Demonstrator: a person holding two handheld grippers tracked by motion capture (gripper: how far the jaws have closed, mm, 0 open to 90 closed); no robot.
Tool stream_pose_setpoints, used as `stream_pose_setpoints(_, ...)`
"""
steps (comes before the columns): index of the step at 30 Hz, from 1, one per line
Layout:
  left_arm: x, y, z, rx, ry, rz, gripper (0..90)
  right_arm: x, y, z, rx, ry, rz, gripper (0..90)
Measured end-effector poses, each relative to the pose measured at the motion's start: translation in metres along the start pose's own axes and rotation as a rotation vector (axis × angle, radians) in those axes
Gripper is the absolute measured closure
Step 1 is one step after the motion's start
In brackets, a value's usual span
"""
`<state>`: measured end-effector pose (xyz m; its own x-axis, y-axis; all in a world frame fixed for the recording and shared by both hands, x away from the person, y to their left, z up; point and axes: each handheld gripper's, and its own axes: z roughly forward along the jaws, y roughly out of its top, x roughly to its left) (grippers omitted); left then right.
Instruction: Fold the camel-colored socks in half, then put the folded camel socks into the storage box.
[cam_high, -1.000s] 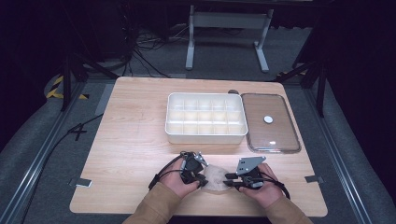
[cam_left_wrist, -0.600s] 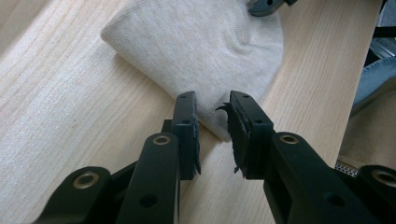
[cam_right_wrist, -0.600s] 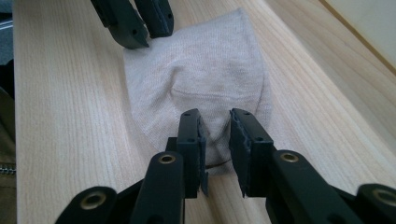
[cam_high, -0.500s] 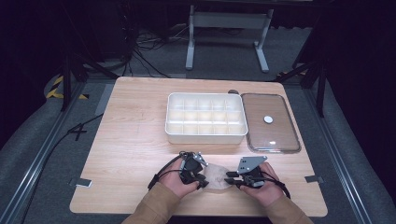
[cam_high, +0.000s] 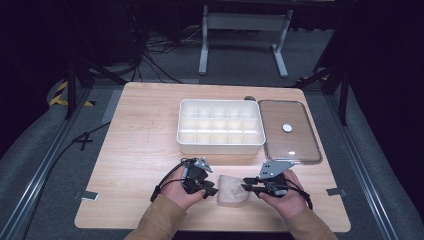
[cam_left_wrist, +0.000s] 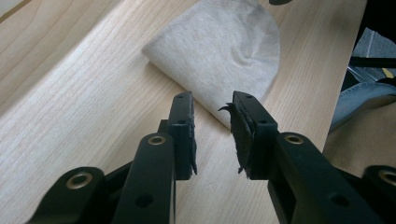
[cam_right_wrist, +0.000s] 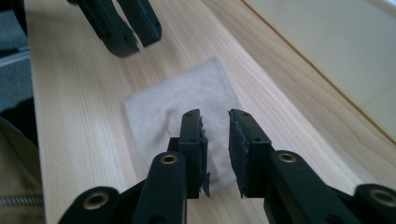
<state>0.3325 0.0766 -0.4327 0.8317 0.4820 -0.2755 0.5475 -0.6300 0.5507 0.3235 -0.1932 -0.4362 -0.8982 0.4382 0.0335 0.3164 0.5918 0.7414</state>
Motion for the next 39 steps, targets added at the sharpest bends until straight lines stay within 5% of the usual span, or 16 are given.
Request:
stream_pose_setpoints(5, 0.003, -0.004, -0.004, 0.007, 0.013, -0.009, 70.7, 0.007, 0.009, 0.015, 0.020, 0.023, 0.005, 82.6)
stream_pose_setpoints(6, 0.003, -0.005, -0.004, 0.001, 0.012, -0.020, 70.7, 0.011, 0.012, 0.023, 0.030, 0.041, 0.002, 77.3)
stream_pose_setpoints(10, 0.006, -0.008, -0.003, 0.012, 0.018, -0.025, 70.5, 0.015, 0.014, 0.031, 0.052, 0.029, -0.034, 76.9)
stream_pose_setpoints(20, 0.010, -0.010, -0.001, 0.030, 0.027, -0.028, 70.5, 0.006, -0.001, 0.037, 0.106, 0.004, -0.018, 76.1)
stream_pose_setpoints(39, 0.012, -0.010, 0.003, 0.049, 0.047, -0.020, 69.0, 0.003, -0.005, 0.035, 0.105, 0.050, -0.055, 75.4)
